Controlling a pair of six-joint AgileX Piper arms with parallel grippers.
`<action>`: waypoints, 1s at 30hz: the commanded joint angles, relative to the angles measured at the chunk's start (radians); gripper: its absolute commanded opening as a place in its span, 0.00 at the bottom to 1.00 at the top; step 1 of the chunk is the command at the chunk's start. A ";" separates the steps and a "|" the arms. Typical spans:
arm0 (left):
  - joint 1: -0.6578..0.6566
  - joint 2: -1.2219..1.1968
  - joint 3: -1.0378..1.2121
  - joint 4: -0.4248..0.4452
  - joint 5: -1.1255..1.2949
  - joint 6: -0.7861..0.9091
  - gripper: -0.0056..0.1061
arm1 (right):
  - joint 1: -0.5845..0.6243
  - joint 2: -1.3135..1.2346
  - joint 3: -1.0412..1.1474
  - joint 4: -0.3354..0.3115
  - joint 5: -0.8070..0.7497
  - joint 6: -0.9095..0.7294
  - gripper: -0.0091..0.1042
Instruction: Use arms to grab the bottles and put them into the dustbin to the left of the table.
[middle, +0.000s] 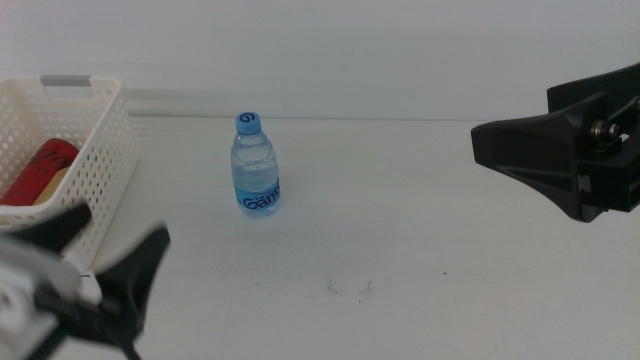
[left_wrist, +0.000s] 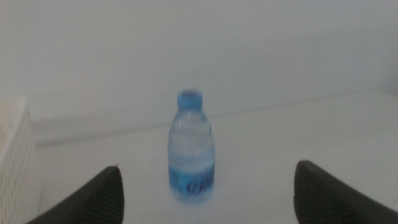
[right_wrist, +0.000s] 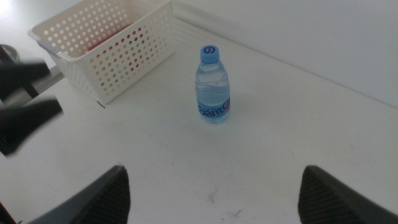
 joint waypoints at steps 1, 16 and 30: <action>-0.023 0.049 0.096 -0.022 -0.231 -0.035 0.89 | 0.000 -0.003 0.000 -0.007 -0.006 -0.001 0.87; -0.025 0.584 -0.027 -0.013 -0.424 0.000 0.89 | 0.000 -0.003 0.000 -0.007 -0.006 -0.001 0.87; 0.035 1.148 -0.344 0.129 -0.674 -0.164 0.89 | 0.000 -0.003 0.000 -0.007 -0.006 -0.001 0.87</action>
